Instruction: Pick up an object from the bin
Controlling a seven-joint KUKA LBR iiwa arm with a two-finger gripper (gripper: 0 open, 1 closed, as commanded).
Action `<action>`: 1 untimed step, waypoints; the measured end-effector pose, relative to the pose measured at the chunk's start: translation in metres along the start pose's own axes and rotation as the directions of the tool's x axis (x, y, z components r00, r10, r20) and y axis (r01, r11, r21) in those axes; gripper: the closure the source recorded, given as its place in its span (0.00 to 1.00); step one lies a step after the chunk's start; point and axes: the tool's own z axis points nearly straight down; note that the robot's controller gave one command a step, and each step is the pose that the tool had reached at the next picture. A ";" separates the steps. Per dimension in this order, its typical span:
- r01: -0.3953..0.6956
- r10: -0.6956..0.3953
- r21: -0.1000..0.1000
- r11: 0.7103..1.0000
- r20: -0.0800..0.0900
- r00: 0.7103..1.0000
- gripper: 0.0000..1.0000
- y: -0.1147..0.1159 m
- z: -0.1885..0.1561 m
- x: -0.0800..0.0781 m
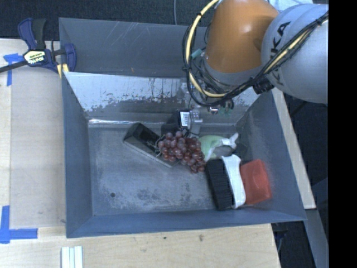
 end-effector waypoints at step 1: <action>0.000 0.000 0.000 1.000 0.000 1.000 0.00 0.000 0.000 0.000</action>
Offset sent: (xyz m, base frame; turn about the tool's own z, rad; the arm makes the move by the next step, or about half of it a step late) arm -0.0309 -0.0155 -0.1015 -0.2734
